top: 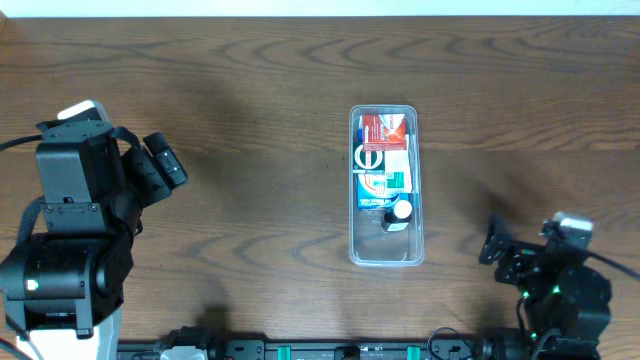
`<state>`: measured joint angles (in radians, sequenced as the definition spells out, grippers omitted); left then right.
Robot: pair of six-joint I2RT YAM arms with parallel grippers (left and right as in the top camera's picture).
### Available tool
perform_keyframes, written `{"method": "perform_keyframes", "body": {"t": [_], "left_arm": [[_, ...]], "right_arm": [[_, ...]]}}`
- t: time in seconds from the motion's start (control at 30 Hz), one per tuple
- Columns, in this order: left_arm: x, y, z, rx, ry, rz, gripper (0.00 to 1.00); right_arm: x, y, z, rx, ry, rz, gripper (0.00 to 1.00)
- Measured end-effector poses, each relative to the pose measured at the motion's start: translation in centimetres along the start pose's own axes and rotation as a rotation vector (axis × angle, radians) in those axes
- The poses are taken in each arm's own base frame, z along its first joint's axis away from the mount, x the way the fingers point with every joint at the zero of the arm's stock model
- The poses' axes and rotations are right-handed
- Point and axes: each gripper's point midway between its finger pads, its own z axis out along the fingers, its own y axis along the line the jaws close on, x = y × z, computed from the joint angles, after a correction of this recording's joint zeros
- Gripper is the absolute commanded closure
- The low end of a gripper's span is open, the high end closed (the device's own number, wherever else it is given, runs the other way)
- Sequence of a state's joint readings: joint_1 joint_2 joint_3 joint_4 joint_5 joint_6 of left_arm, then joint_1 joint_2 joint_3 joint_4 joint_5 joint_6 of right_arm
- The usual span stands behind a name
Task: Pack container
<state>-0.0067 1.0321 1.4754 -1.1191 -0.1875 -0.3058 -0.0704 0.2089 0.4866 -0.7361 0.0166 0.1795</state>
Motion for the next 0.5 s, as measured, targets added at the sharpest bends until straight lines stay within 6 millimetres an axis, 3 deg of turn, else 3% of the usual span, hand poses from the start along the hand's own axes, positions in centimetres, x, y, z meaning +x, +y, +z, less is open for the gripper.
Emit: {"method": "perform_keyframes", "body": {"t": [0.23,0.5], "left_arm": [[0.0,0.0,0.0,0.000,0.000,0.000,0.02],[0.0,0.0,0.0,0.000,0.000,0.000,0.02]], "right_arm": [[3.7,-0.1,1.4,-0.030,0.028,-0.010,0.01],[4.7,0.0,1.8,-0.045,-0.001,-0.013,0.01]]}}
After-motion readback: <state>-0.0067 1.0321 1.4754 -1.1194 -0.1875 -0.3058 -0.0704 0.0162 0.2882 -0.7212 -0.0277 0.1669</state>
